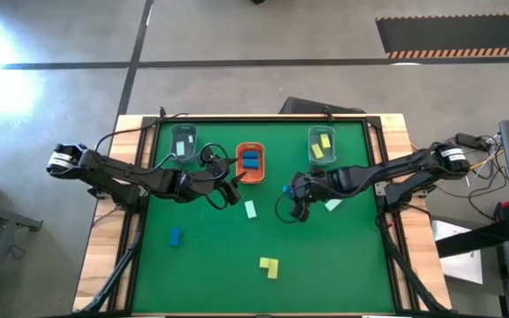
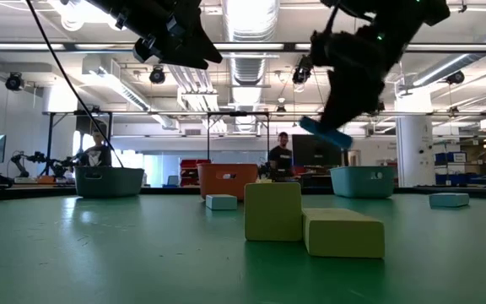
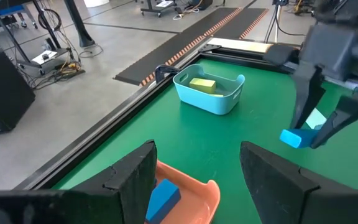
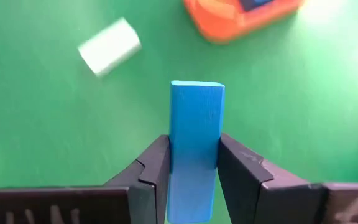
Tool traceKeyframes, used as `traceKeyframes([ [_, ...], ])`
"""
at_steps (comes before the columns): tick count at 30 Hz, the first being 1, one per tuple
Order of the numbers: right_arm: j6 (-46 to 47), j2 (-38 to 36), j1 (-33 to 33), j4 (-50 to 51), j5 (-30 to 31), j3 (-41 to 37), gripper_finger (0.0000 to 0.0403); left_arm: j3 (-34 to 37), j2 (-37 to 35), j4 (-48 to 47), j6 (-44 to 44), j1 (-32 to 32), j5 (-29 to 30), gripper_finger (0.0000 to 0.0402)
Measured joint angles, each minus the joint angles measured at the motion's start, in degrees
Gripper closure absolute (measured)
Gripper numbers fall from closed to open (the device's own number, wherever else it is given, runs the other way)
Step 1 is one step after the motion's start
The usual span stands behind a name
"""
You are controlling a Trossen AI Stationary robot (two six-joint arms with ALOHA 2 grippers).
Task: Sort & place blocks by color
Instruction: Put the dark blue wooden block into the orange bin
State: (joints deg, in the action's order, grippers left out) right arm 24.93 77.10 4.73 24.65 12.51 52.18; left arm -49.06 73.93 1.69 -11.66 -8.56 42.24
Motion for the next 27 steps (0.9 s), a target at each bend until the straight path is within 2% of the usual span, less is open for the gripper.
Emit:
traceKeyframes([
  [8, -9.23, -0.58, -2.98, -14.09, 0.31, 0.0, 0.0305, 0.07, 0.0, 0.0, 0.0, 0.0, 0.01, 0.0187],
  [13, -14.68, 2.11, -6.43, -27.45, 1.08, 0.0, 0.0305, 0.11, -0.04, 0.1, 0.33, 0.0, 0.02, 0.0187],
  [21, -15.63, 13.84, -14.35, -49.28, 1.1, 0.04, 0.0305, 0.17, -1.97, 1.39, 3.11, 0.02, 0.22, 0.0187],
  [27, -11.49, 22.74, -18.64, -50.23, 0.75, 3.58, 0.0301, 0.2, -2.86, 0.85, 3.34, -0.09, 0.15, 0.0187],
])
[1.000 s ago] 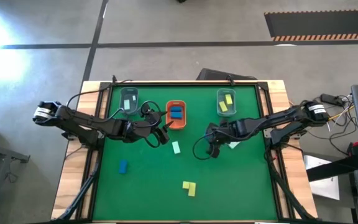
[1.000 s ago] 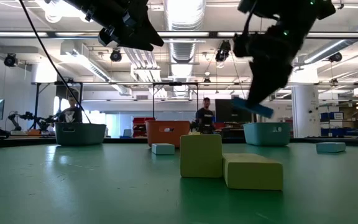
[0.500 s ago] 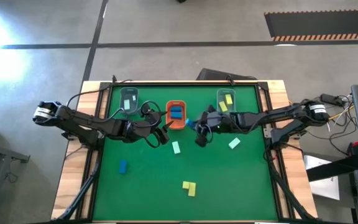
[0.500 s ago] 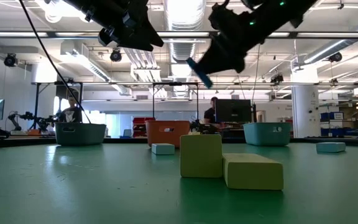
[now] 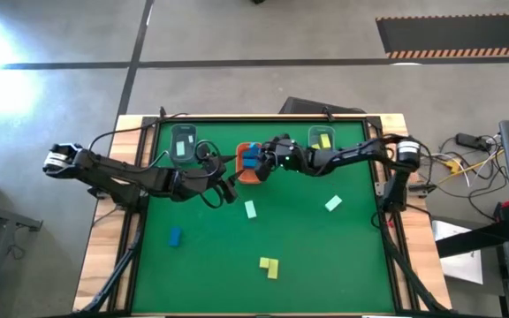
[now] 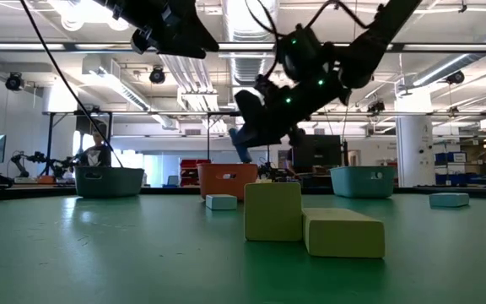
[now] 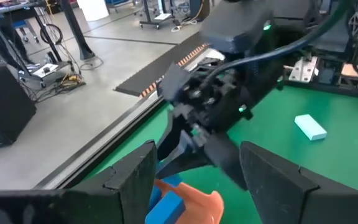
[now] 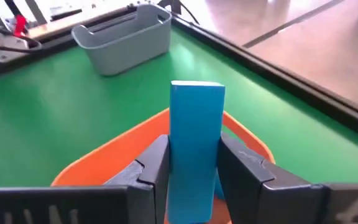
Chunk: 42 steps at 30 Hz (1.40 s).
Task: Sort & place blocks by color
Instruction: Put the dark blue wooden block into the orange bin
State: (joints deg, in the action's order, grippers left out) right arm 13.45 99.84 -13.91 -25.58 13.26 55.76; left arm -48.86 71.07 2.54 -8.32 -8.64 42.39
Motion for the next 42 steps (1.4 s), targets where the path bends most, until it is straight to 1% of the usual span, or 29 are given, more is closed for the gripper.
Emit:
traceKeyframes([
  [5, -0.39, 4.39, 0.0, 1.95, -0.24, 3.99, 0.0297, 0.0, 0.02, -0.02, 0.0, 0.0, -0.07, 0.0187],
  [8, -0.39, 5.67, 0.0, 6.35, -0.19, 6.97, 0.0296, 0.0, 0.02, 0.1, -0.07, 0.0, -0.07, 0.0187],
  [13, -0.96, 6.96, 0.0, 16.41, -0.17, 11.62, 0.0295, 0.0, 0.02, 0.05, -0.27, -0.12, -0.13, 0.0187],
  [15, -1.02, 7.05, 0.0, 18.09, 0.14, 12.41, 0.0294, 0.07, 0.02, -0.06, -0.28, -0.11, -0.16, 0.0187],
  [19, -1.02, 6.87, 0.0, 18.18, 0.28, 12.51, 0.0292, 0.07, 0.02, 0.02, -0.31, -0.11, -0.2, 0.0187],
  [22, -1.02, 6.87, 0.0, 18.15, 0.27, 12.49, 0.0278, 0.28, 0.02, 0.02, -0.36, -0.11, -0.2, 0.0187],
  [27, -0.69, 6.77, 0.0, 18.15, 0.28, 12.47, 0.0234, 0.5, 0.02, 0.02, -0.37, -0.11, -0.2, 0.0187],
  [31, -0.58, 5.28, 0.0, 18.73, 0.14, 12.44, 0.0199, 0.5, 0.02, 0.01, -0.84, -0.19, -0.18, 0.0187],
  [34, -0.6, 2.9, 0.02, 20.9, -0.12, 12.44, 0.0184, 0.5, 0.02, -0.35, -3.29, -0.52, -0.19, 0.0187],
  [37, -1.09, -0.46, 0.31, 25.59, -0.18, 12.4, 0.0176, 0.55, 0.02, -0.58, -3.77, -1.61, -0.19, 0.0187],
  [40, -2.24, -4.29, 1.3, 30.38, -0.14, 11.74, 0.0175, 0.59, 0.02, -0.76, -6.24, -2.82, -0.24, 0.0187],
  [42, -2.9, -6.8, 2.39, 31.74, -0.16, 10.38, 0.0177, 0.61, 0.02, -2.03, -8.16, -3.59, -0.24, 0.0187],
])
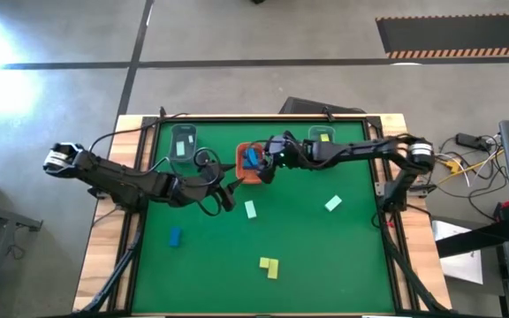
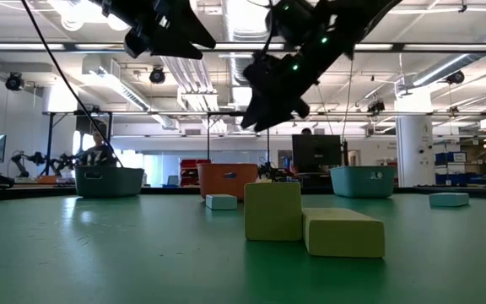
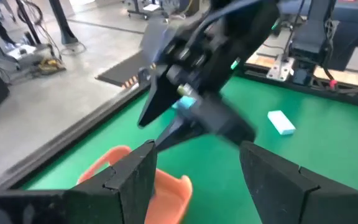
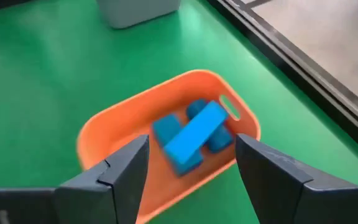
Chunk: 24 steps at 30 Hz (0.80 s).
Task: Sort & place blocks by color
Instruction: Put the dark blue wooden block into the orange bin
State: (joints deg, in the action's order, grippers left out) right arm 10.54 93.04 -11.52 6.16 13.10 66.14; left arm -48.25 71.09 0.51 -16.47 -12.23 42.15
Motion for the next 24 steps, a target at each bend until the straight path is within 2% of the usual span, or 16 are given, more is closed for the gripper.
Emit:
traceKeyframes([
  [13, -2.26, -17.74, 9.75, 0.21, -0.01, -15.93, 0.0212, 5.65, 0.07, -1.47, -11.69, -2.18, -0.49, 0.0187],
  [16, -2.46, -20.38, 11.61, -3.56, -0.02, -19.91, 0.0225, 6.97, 0.09, -1.54, -13.32, -2.14, -0.74, 0.0187],
  [20, -2.65, -22.31, 13.33, -8.92, -0.03, -24.53, 0.0244, 7.5, 0.34, -4.8, -19.94, -2.21, -8.49, 0.0188],
  [24, -2.55, -22.63, 14.12, -12.24, -0.01, -27.3, 0.0265, 5.07, 0.93, -19.71, -37.88, -2.24, -18.27, 0.0202],
])
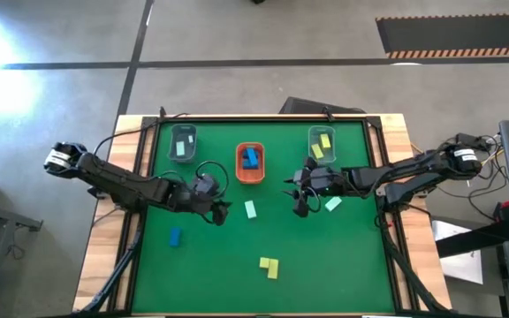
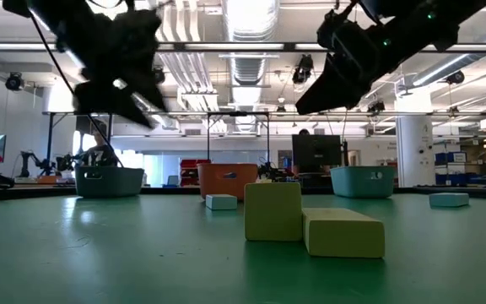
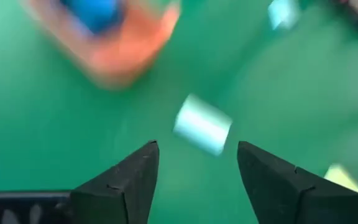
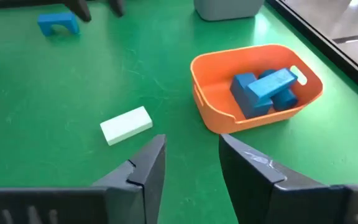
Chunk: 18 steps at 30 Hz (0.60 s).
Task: Sort & place blocks by color
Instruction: Put the dark blue wooden block into the orange bin
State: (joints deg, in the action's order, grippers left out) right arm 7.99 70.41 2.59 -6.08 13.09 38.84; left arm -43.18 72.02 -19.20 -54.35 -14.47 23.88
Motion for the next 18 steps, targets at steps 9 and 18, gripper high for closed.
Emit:
traceKeyframes([
  [9, -0.22, 0.48, 0.04, -2.35, 0.01, 0.03, 0.0295, -10.22, 11.05, -38.37, -29.76, -8.33, -24.08, 0.026],
  [18, -2.67, 0.37, 0.04, -3.44, 0.01, 0.12, 0.0308, -14.12, 13.14, -44.32, -41.09, -17.99, -26.55, 0.0263],
])
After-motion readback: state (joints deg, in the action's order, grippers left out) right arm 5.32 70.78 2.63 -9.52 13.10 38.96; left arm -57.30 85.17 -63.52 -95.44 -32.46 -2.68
